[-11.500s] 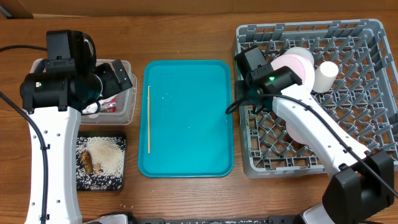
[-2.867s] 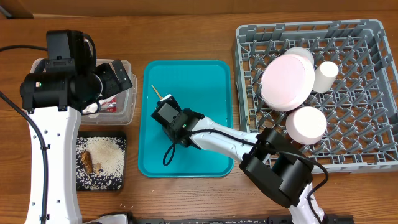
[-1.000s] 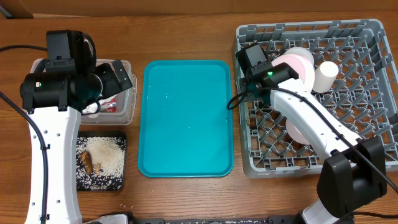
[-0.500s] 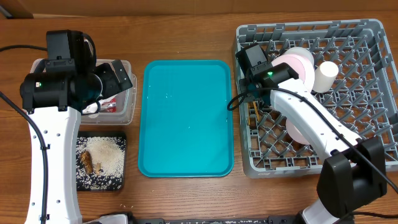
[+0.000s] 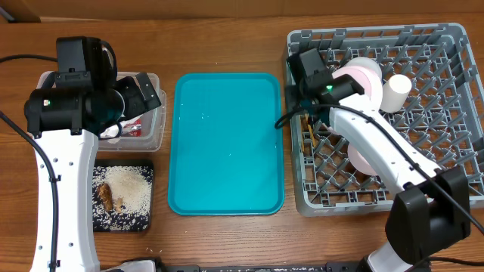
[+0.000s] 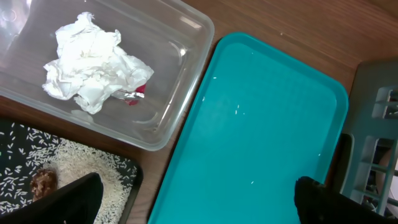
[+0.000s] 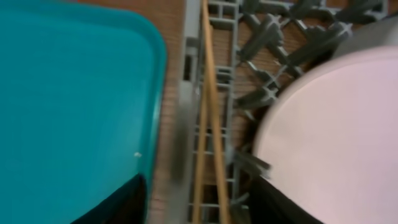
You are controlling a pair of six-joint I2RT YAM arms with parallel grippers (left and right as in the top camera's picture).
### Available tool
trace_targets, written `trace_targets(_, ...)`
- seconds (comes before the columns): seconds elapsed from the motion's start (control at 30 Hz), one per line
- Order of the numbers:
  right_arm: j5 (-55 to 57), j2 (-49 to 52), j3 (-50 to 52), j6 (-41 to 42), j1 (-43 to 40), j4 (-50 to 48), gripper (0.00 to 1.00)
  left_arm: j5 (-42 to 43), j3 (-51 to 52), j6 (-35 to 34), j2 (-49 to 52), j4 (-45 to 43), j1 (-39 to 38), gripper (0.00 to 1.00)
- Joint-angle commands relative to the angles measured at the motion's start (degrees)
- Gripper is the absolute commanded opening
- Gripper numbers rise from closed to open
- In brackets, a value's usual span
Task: Sort waste into correct bins and load items into the dishwasher
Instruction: 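Lower the chopstick beside the first one in the rack and release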
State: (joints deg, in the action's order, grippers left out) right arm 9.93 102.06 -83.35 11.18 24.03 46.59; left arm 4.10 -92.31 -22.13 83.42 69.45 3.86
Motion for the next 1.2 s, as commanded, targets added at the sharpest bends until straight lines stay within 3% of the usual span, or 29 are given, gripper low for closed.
trace_targets(0.0,-9.3,-1.1,-3.0,-0.3,0.0,-1.5,0.93,0.0,-0.8,-0.4,-0.2,0.0,-0.1,1.00)
trace_targets(0.03,-10.3,-1.1,-3.0,-0.3,0.0,-1.6,1.00,0.0,-0.8,-0.4,-0.2,0.0,-0.1,1.00)
trace_targets(1.17,-10.9,-1.1,-3.0,-0.3,0.0,-1.1,1.00,0.0,-0.8,-0.4,-0.2,-0.1,-0.1,1.00)
